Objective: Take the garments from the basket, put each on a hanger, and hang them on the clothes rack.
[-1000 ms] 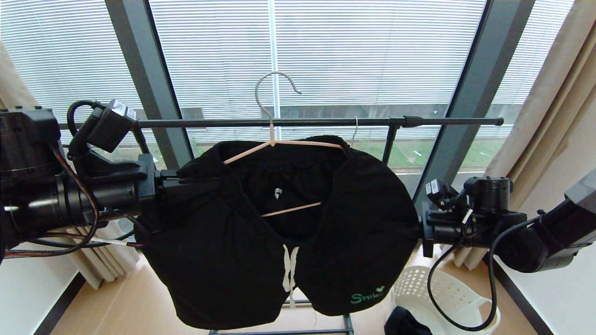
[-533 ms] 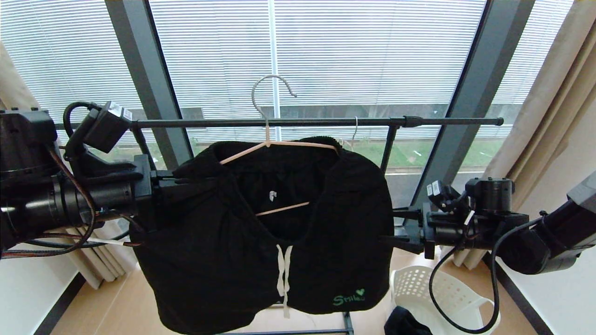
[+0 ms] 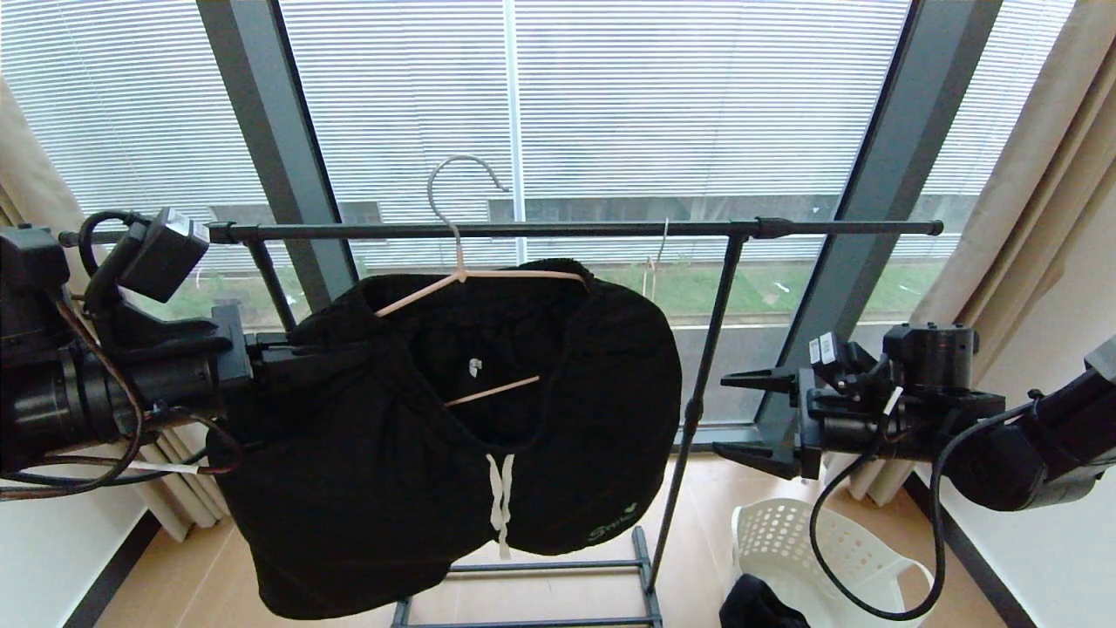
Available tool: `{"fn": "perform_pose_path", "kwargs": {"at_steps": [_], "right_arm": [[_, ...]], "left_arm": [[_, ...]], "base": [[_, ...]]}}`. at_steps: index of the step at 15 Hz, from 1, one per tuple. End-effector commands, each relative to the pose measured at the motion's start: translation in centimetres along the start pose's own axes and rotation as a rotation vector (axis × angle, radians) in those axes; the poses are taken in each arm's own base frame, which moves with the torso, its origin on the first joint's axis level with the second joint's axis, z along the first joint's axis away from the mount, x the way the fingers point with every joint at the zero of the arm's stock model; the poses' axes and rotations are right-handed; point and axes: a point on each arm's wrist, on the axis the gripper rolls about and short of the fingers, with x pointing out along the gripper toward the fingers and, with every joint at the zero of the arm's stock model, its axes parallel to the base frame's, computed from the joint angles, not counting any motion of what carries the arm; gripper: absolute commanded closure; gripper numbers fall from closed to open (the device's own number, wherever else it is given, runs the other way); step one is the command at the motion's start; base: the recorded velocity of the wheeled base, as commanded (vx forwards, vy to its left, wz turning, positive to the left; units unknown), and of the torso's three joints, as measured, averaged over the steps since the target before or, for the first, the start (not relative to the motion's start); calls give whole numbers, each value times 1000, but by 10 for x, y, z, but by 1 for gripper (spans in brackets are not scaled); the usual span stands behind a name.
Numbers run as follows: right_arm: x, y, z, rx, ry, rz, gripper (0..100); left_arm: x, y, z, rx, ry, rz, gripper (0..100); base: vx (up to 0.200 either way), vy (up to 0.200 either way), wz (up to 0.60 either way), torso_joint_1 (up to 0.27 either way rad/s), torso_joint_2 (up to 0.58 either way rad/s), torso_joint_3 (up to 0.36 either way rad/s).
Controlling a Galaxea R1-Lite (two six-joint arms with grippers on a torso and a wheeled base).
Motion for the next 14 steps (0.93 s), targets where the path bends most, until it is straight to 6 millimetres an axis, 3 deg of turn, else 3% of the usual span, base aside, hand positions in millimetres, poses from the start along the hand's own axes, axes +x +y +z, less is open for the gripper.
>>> {"fn": "perform_pose_path", "kwargs": {"at_steps": [1, 5, 9, 14], "right_arm": [[-4, 2, 12, -31, -13, -16, 0], [-6, 4, 20, -52, 35, -131, 0], [1, 9, 20, -57, 47, -133, 0], [2, 7, 22, -60, 44, -136, 0]], "left_arm": [[-5, -2, -5, -12, 8, 11, 100], [4, -8, -12, -20, 34, -12, 100], [31, -21, -23, 29, 119, 17, 100], [43, -23, -40, 79, 204, 59, 100]], "base": [[0, 0, 0, 0, 0, 0], [0, 0, 0, 0, 0, 0], [0, 0, 0, 0, 0, 0], [0, 0, 0, 0, 0, 0]]}}
